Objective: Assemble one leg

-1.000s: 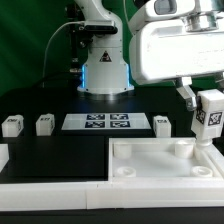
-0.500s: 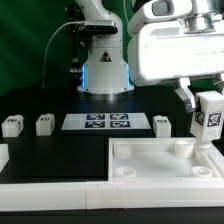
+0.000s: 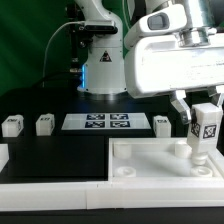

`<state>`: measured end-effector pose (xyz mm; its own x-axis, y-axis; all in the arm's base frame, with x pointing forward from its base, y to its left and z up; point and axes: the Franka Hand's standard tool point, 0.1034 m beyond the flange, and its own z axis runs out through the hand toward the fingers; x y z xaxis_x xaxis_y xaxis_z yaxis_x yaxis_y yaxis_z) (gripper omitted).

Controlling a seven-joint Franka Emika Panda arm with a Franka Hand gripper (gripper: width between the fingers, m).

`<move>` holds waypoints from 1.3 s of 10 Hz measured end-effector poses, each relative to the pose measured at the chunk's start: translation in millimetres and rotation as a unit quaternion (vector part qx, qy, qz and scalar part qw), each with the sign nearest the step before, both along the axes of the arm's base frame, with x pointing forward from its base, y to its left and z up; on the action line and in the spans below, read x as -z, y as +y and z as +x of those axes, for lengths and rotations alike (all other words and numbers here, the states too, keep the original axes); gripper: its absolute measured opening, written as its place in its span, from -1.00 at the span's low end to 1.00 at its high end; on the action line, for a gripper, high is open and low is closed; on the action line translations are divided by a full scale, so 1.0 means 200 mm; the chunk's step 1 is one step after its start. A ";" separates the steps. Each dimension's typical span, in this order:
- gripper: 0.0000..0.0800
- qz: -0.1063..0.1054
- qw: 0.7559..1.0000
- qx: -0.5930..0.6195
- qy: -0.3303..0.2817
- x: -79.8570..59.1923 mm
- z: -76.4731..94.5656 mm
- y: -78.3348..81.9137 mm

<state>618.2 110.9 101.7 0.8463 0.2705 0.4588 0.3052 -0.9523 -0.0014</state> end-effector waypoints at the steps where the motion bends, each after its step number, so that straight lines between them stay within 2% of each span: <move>1: -0.27 0.000 1.000 -0.001 0.002 0.02 -0.01 0.01; 5: -0.27 0.001 1.000 -0.005 0.003 0.03 -0.01 0.04; 13: -0.27 0.001 1.000 -0.004 -0.006 0.04 0.02 0.02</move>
Offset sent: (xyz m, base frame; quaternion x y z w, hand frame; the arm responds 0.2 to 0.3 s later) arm 0.0020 0.0041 -0.0050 -0.0062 0.0044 0.0061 1.0000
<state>622.9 114.3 94.1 0.8388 0.2773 0.4686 0.3133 -0.9496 0.0010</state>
